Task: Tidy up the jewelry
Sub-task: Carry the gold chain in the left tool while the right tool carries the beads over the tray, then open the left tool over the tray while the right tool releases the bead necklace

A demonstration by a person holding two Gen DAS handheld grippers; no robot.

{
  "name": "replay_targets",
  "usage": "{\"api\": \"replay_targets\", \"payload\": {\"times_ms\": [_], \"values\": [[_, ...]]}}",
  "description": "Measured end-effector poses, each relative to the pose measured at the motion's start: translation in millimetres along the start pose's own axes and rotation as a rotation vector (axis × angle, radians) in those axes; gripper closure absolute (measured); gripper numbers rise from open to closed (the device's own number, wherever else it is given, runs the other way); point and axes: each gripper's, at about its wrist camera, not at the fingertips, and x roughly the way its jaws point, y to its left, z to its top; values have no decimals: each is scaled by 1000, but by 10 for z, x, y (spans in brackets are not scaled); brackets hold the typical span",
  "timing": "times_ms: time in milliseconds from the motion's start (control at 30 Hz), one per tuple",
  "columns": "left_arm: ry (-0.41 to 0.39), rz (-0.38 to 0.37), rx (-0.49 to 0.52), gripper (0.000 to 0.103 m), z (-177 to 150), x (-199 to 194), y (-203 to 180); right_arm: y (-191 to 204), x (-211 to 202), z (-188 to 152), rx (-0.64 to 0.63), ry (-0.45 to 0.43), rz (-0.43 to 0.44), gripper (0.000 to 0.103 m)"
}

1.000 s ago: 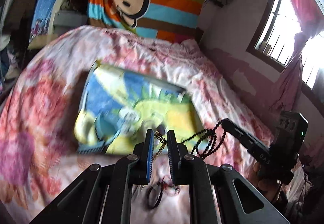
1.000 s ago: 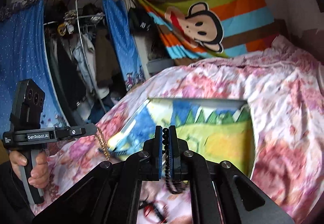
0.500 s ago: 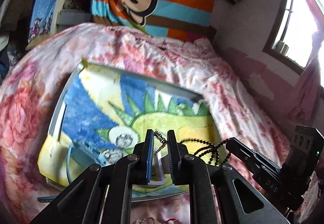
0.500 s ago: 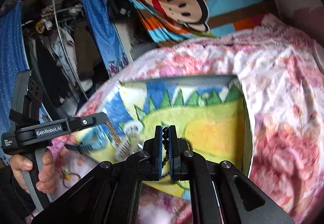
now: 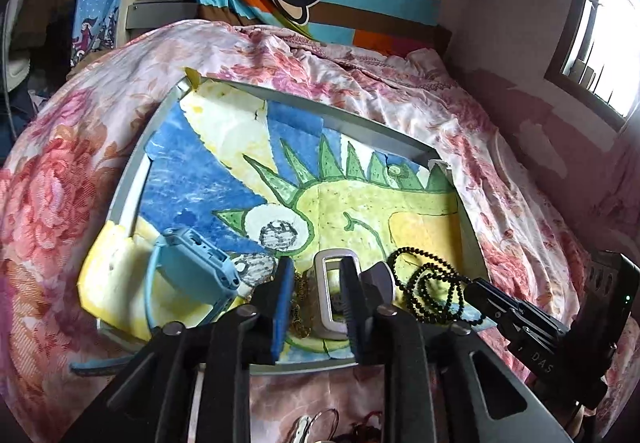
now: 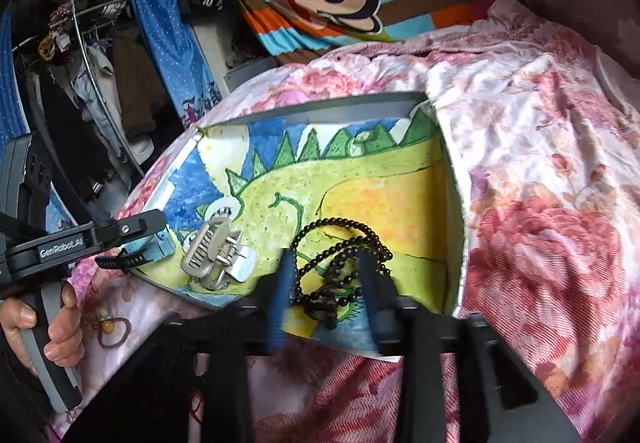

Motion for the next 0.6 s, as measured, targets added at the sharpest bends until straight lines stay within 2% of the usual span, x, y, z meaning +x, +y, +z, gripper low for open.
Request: {"api": "replay_targets", "payload": {"times_ms": [33,67,100,167,233,267,433,500,600], "values": [[-3,0,4,76,-5,-38,-10,11,-57,5,1,-12,-6,62],[-8,-1,7,66,-5,-75,-16,6,-104,17,0,-18,-8,62],[-21,-4,9,48,-13,-149,-24,28,-157,32,-3,-27,-14,61],[-81,-13,-10,27,-40,-335,-11,78,-285,53,-13,-53,-28,51],[-123,-21,-21,21,-44,-511,3,157,-455,70,-24,-95,-39,40],[-130,-21,-22,17,-44,-576,6,190,-529,80,-30,-111,-38,38],[-197,20,-1,4,-102,-1010,33,437,-954,85,-65,-204,-26,11],[-239,47,-5,0,-161,-1197,63,565,-1122,46,-82,-237,-25,9],[-289,79,-10,0,-280,-1439,115,725,-1336,-41,-96,-270,-20,7]]}}
